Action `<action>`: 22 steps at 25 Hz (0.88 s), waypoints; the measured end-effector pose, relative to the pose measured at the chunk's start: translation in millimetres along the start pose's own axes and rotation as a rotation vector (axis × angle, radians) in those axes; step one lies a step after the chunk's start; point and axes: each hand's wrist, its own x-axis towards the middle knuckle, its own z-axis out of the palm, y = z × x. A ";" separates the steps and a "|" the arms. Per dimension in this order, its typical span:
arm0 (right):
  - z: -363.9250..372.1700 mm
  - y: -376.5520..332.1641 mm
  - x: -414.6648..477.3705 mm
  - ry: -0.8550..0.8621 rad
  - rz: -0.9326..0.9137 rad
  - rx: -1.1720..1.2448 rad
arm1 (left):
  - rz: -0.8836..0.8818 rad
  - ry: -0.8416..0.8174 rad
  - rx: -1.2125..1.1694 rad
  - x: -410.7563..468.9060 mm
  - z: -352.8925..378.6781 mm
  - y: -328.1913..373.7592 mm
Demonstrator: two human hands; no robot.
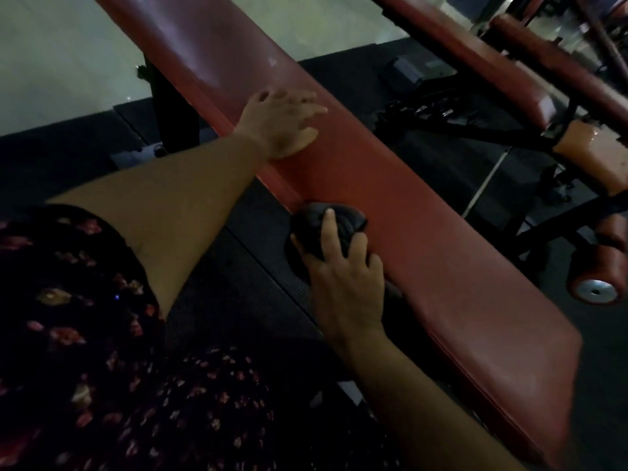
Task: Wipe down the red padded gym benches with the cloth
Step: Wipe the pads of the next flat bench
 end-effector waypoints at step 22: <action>-21.0 -13.5 73.1 -0.104 -0.101 0.140 | -0.057 -0.218 0.060 23.4 7.4 -48.0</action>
